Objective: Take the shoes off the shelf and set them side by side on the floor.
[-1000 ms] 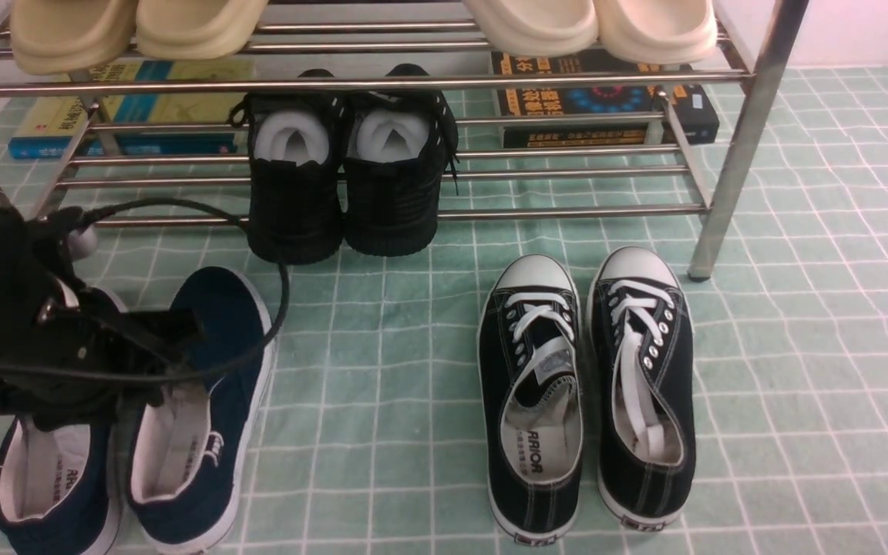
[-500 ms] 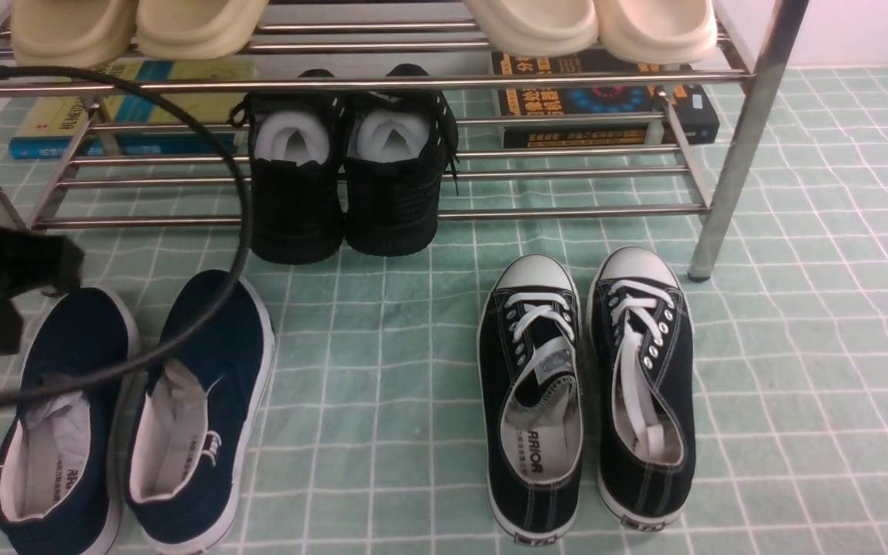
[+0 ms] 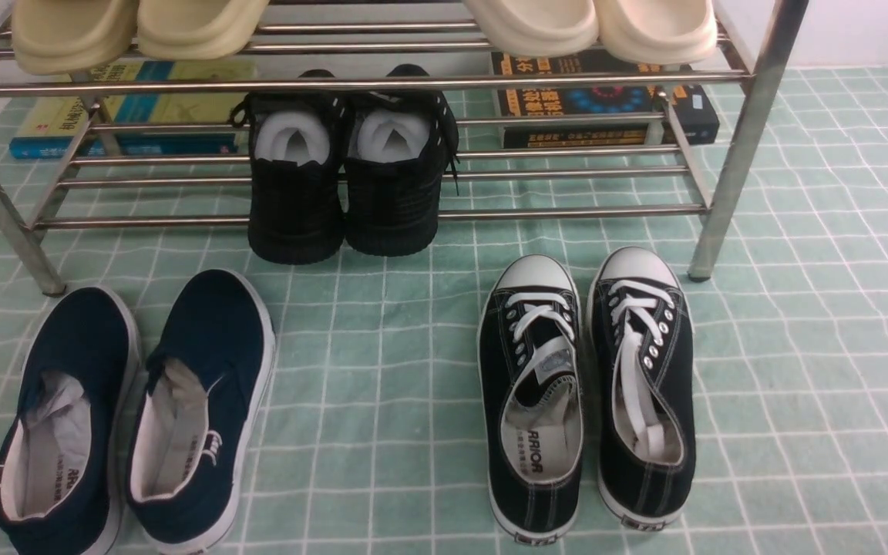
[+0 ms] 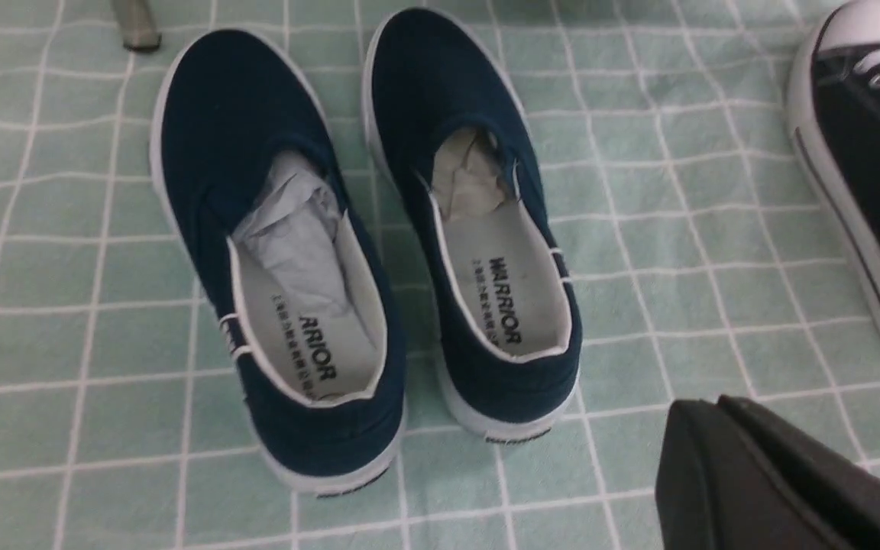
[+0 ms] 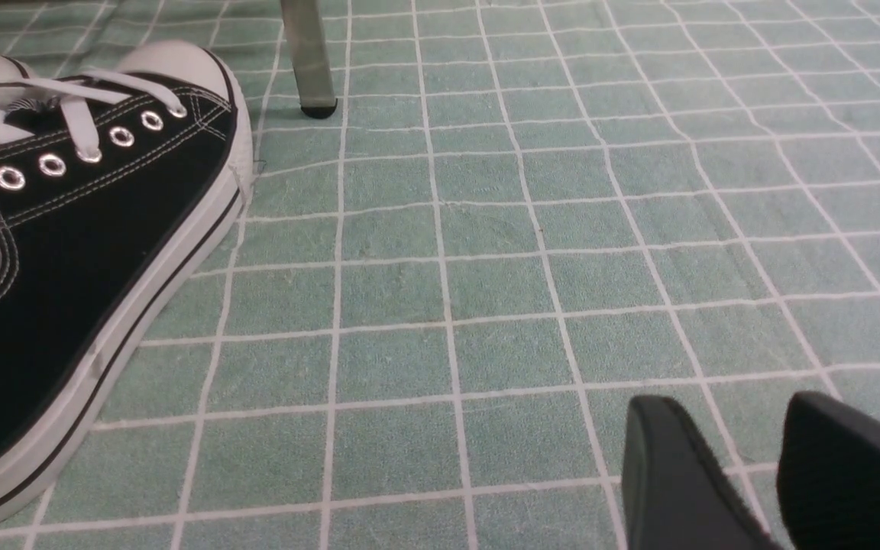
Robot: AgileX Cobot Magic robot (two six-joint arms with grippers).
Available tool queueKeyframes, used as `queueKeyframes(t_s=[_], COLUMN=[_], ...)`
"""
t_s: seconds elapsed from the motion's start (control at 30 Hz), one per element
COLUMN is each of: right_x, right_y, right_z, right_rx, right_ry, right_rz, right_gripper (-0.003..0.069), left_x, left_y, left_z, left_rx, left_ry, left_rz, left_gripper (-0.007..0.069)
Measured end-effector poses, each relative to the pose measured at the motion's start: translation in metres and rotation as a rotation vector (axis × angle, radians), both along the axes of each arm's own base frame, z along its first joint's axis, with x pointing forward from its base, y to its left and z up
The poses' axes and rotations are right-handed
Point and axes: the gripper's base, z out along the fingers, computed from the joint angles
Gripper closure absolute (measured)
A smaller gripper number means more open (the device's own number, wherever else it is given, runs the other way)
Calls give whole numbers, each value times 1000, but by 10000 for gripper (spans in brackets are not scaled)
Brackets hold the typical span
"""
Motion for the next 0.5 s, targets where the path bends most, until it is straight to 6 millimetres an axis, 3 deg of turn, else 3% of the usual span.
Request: queueKeyframes(t_s=[0.2, 0.5], right_x=[0, 0], right_y=[0, 0], right_z=[0, 0], right_rx=[0, 0], right_ry=[0, 0], right_rz=[0, 0], right_gripper=[420, 420], left_x=[3, 4], left_y=[1, 6], left_z=[-15, -19], left_rx=[-32, 68], left_ry=[-185, -187], left_rz=[14, 38], left_gripper=[624, 617])
